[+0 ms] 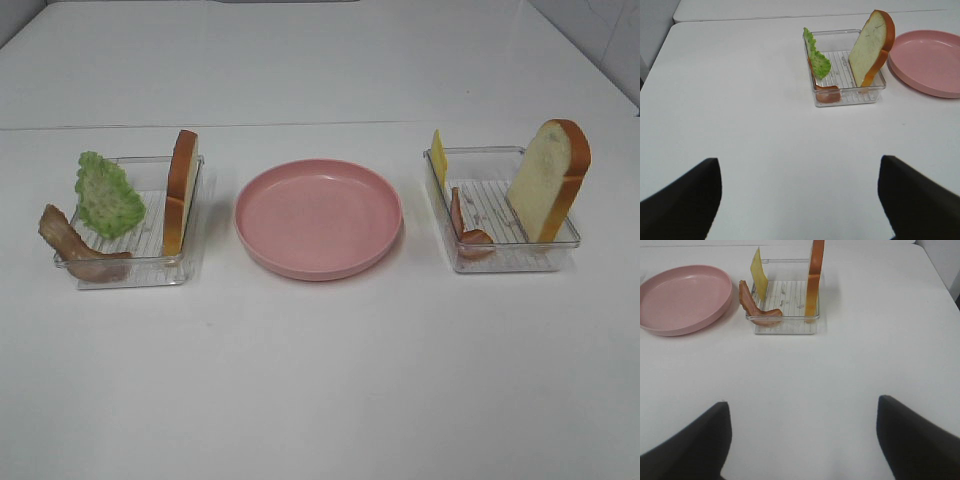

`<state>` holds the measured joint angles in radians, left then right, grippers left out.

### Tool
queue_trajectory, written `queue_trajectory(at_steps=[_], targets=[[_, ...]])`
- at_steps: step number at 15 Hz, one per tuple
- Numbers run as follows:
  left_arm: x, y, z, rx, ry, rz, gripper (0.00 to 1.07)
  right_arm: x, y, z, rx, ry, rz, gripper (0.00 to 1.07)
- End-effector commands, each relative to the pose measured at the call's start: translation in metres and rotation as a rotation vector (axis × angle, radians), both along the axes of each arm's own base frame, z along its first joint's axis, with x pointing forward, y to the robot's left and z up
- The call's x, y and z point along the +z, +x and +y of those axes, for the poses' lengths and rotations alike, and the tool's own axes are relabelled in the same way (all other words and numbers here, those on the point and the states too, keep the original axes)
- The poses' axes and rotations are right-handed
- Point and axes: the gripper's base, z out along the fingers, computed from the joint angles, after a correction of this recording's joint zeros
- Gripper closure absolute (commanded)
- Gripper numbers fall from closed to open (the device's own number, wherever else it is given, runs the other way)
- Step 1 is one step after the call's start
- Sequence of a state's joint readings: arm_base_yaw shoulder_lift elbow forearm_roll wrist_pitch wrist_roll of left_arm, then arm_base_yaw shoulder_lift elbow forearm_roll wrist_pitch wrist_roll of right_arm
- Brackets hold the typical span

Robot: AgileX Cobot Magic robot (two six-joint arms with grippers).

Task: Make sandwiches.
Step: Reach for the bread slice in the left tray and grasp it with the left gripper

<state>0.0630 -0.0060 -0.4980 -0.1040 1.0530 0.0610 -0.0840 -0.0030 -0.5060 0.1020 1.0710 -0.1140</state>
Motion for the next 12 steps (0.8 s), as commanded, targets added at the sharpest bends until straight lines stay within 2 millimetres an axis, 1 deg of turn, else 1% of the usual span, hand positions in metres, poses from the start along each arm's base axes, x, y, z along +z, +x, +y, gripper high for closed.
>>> queue_trajectory(at_steps=[1,12], targets=[[0.0003,-0.0027,-0.0002,-0.003,-0.002,-0.028,0.26,0.0003,-0.0015,0.0004,-0.002,-0.006,-0.024,0.31],[0.0003,-0.0027,-0.0002,-0.003,-0.002,-0.028,0.26,0.0003,-0.0015,0.0004,-0.002,-0.006,-0.024,0.31]])
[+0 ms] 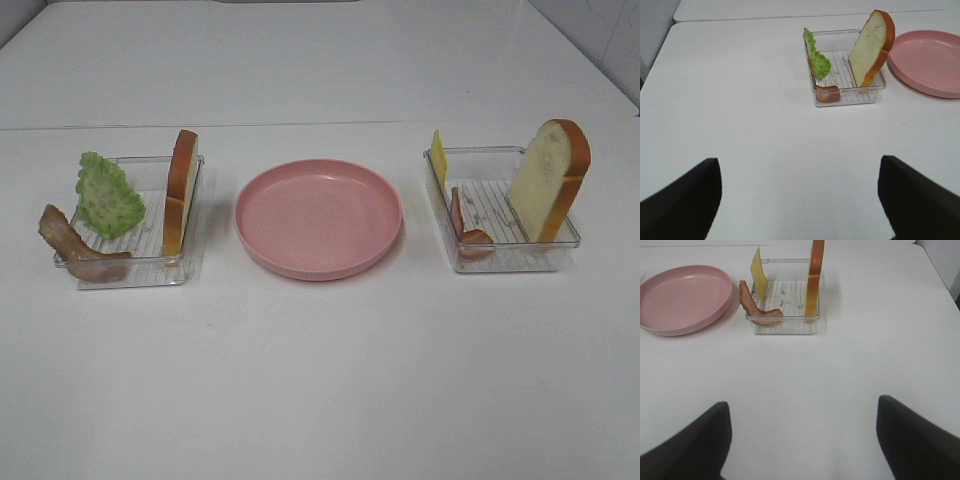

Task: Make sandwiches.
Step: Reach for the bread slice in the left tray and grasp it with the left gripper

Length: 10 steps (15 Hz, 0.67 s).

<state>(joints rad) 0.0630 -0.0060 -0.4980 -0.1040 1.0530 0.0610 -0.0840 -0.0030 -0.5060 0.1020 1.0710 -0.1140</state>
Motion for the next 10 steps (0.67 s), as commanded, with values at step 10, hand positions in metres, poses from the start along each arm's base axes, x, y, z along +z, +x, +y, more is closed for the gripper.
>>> queue_trajectory(at_steps=[10], targets=[[0.0003,-0.0027,-0.0002,-0.003,-0.002,-0.028,0.26,0.0003,-0.0015,0.0004,-0.002,-0.006,-0.024,0.31]])
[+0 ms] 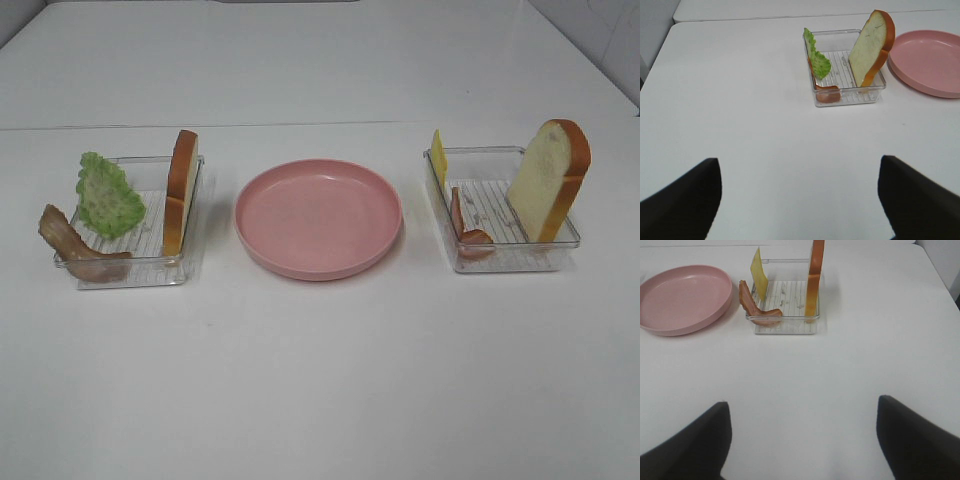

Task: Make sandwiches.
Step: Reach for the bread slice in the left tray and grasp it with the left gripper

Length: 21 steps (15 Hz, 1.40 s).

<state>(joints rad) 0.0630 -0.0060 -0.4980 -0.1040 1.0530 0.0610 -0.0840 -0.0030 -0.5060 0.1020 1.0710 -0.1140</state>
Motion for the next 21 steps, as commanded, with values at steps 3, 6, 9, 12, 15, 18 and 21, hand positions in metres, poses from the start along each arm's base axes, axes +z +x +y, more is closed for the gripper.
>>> queue_trajectory(at_steps=[3,6,9,12,15,18,21], targets=[[0.0,-0.002,-0.001,-0.007,-0.007,-0.027,0.26,0.0,-0.002,0.0,-0.002,-0.006,-0.024,0.31],[0.01,0.002,-0.001,-0.008,-0.012,-0.033,0.26,0.0,-0.002,0.0,-0.002,-0.006,-0.024,0.31],[0.033,0.026,-0.001,-0.011,-0.04,-0.012,0.26,0.0,-0.002,0.0,-0.002,-0.006,-0.024,0.31],[0.048,0.065,-0.003,-0.03,-0.114,0.084,0.26,0.0,-0.002,0.0,-0.002,-0.006,-0.024,0.31],[0.058,0.14,-0.004,-0.065,-0.162,0.32,0.26,0.0,-0.002,0.0,-0.002,-0.006,-0.024,0.31],[0.061,0.204,-0.002,-0.073,-0.196,0.469,0.26,0.0,-0.002,0.0,-0.002,-0.006,-0.024,0.31],[0.061,0.25,0.0,-0.079,-0.204,0.554,0.26,0.0,-0.002,0.0,-0.002,-0.006,-0.024,0.31]])
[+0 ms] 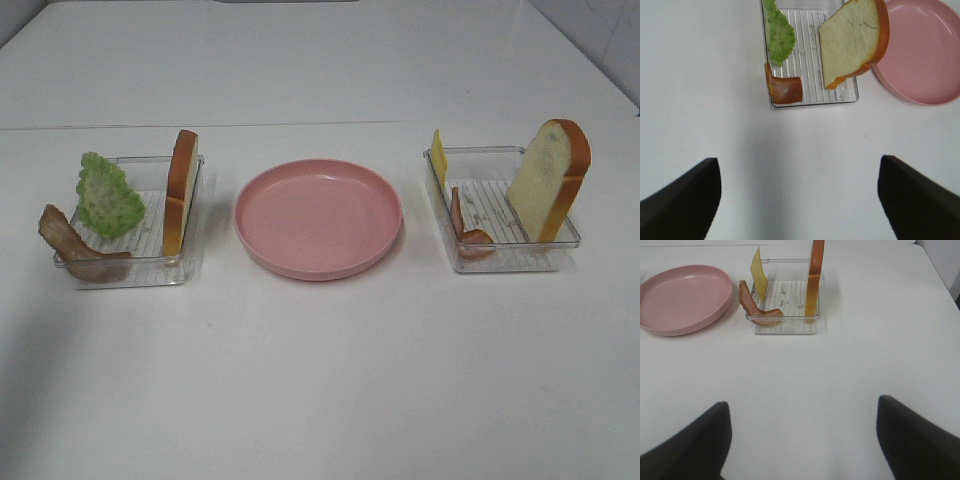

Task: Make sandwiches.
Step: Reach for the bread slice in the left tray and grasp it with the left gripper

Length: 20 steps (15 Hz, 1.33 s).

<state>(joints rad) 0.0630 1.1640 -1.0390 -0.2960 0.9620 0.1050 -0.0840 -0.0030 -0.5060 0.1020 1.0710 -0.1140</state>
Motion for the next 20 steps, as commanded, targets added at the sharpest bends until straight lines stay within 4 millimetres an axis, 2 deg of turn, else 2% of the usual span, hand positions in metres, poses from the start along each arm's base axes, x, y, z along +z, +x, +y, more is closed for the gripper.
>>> queue_trajectory(at_steps=[1,2,3,9,10,11,13,14,20], targets=[[0.001,0.038,-0.001,-0.019,-0.02,0.064,0.26,0.0,-0.002,0.0,-0.002,-0.006,-0.024,0.31],[-0.003,0.07,-0.005,-0.045,-0.026,0.113,0.26,0.0,-0.002,0.0,-0.002,-0.006,-0.024,0.31],[-0.006,0.084,-0.012,-0.076,-0.017,0.134,0.26,0.0,-0.002,0.0,-0.002,-0.006,-0.024,0.31],[-0.027,0.144,-0.075,-0.145,0.182,0.286,0.29,0.0,-0.002,0.0,-0.002,-0.006,-0.024,0.31],[-0.033,0.159,-0.1,-0.151,0.23,0.325,0.29,0.0,-0.002,0.0,-0.002,-0.006,-0.024,0.31],[-0.033,0.159,-0.1,-0.151,0.23,0.325,0.29,0.0,-0.002,0.0,-0.002,-0.006,-0.024,0.31],[-0.039,0.169,-0.126,-0.171,0.23,0.318,0.29,0.0,-0.002,0.0,-0.002,-0.006,-0.024,0.31],[-0.051,0.173,-0.145,-0.188,0.23,0.333,0.29,0.0,-0.002,0.0,-0.002,-0.006,-0.024,0.31],[-0.098,0.188,-0.157,-0.172,0.246,0.41,0.3,0.0,-0.002,0.0,-0.002,-0.006,-0.024,0.31]])
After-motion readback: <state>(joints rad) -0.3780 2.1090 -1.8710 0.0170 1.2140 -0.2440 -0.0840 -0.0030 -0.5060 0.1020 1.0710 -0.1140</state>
